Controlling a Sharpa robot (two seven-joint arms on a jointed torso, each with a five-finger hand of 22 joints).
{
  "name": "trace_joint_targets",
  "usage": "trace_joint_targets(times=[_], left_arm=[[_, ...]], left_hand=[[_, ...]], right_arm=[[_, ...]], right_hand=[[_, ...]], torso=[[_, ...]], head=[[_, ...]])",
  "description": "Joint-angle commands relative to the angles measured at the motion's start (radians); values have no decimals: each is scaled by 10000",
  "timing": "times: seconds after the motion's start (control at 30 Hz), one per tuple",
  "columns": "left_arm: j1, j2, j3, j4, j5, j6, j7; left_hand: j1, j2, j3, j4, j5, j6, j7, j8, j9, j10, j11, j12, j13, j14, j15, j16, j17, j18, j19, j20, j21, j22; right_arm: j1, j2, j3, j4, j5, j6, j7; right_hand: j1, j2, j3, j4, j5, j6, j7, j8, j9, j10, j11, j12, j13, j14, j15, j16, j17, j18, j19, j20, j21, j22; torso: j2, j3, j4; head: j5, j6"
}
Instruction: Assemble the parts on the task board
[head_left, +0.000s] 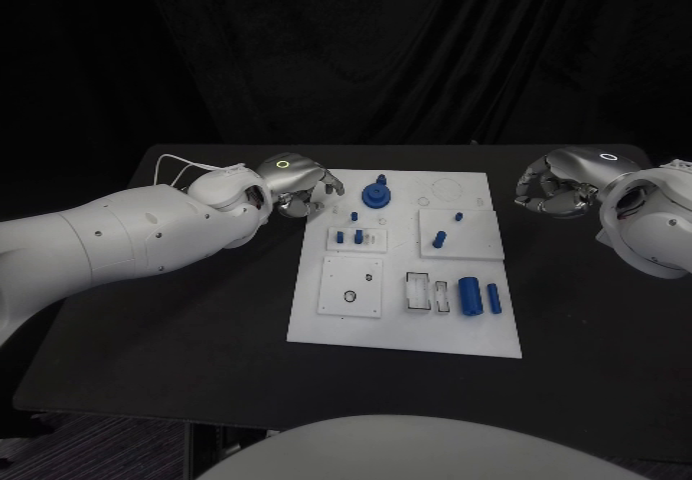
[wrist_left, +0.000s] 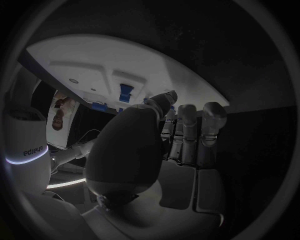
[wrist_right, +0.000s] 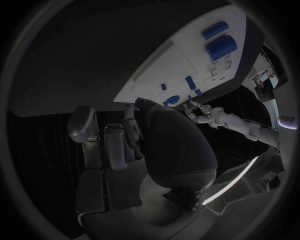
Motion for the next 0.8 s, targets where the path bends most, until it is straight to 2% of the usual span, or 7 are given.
trace_joint_targets(times=[0.03, 0.17, 0.23, 0.33, 0.4, 0.53, 0.8], left_arm=[[-14, -378, 7, 231, 1446, -2139, 1018], [-13, -962, 5, 649, 4010, -2395, 2624], [-12, -1237, 4, 877, 5293, -2152, 3389], [-13, -1630, 3, 1210, 7449, -1141, 4478], [-13, -1766, 2, 1336, 8549, -444, 4881], [-22, -1951, 1, 1579, 11018, 1282, 5489], [-251, -2246, 0, 2276, 13432, 3246, 5999]], left_hand=[[1, 5, 133, 293, 157, 325, 112, 94, -108, -457, -17, 6, -78, -1517, 187, -1703, -995, 297, -2428, 108, -2462, 229], [-496, 186, 106, 886, 1081, 562, 927, 31, -339, -1032, 144, -256, -533, -3402, 814, -3316, -1764, -94, -4327, 336, -3478, 131], [-781, 366, -220, 1240, 1373, 369, 887, -37, -639, -1543, 125, -554, -1007, -4394, 1241, -4295, -2420, -347, -5468, 454, -4430, -233], [-1084, 535, -1066, 2079, 1451, -626, 754, 51, -1451, -3351, -81, -1593, -2441, -6817, 750, -7201, -4286, -283, -7870, 176, -7122, -2004], [-1315, 744, -1696, 2307, 1523, -2324, 539, -72, -2268, -4893, -450, -2542, -3610, -8647, 510, -9715, -5850, -63, -8904, 118, -8388, -3244], [-1669, 1368, -3289, 2346, 1716, -4441, 191, -296, -3378, -6141, -806, -3405, -4726, -9381, 620, -10762, -6594, 88, -10260, 344, -9021, -8051], [-1862, 2372, -5297, 2362, 1739, -4833, -236, -341, -3864, -6667, -1007, -3799, -5092, -9450, 652, -10811, -6639, 272, -10556, 548, -9082, -9983]], right_arm=[[22, -26, 9, 104, -27, -441, 89], [152, 42, 10, 176, -27, -433, 170], [227, 104, 10, 204, -53, -399, 213], [310, 248, 10, 232, -328, -363, 286], [330, 351, 10, 208, -485, -339, 346], [323, 628, 10, 57, -698, -141, 562], [28, 1030, 11, -160, -1007, -38, 1135]], right_hand=[[120, -106, 158, -3, 56, 79, 49, 5, -10, -1802, 18, -1798, -1262, -17, -89, -392, 832, 122, 75, -17, -78, 1296], [313, -342, 414, -71, 49, 99, 93, 48, 8, -3801, 108, -4589, -3625, -35, -35, -541, 610, 122, 116, 21, -183, 1300], [445, -451, 523, -145, 46, 109, 125, 69, 15, -3917, 172, -5177, -4129, -56, 14, -581, 535, 122, 118, 57, -233, 1302], [541, -558, 596, -215, 40, 121, 148, 90, 16, -3984, 273, -5831, -4752, -100, 98, -628, 441, 129, 91, 128, -327, 1295], [646, -622, 693, -279, 41, 38, 170, 10, -42, -4139, 367, -6452, -5297, -151, 217, -679, 350, 137, 64, 188, -395, 1286], [703, -954, 1046, -227, 59, -456, 288, -1037, -825, -4608, 835, -8182, -6789, -267, 529, -795, 122, 131, 24, 440, -501, 1274], [678, -1013, 582, -255, 33, -254, 320, -2149, -2320, -4495, 1106, -9966, -8901, -335, 703, -774, -91, 156, 58, 700, -497, 1281]], torso=[[-1, 0, 4], [13, -1, -17], [10, -11, -21], [2, -21, -11], [1, -23, -13], [3, -46, 5], [-6, -54, 45]], head=[[18, -2], [-1, -2], [-18, -2], [-47, -2], [-71, -2], [-183, -2], [-500, -2]])
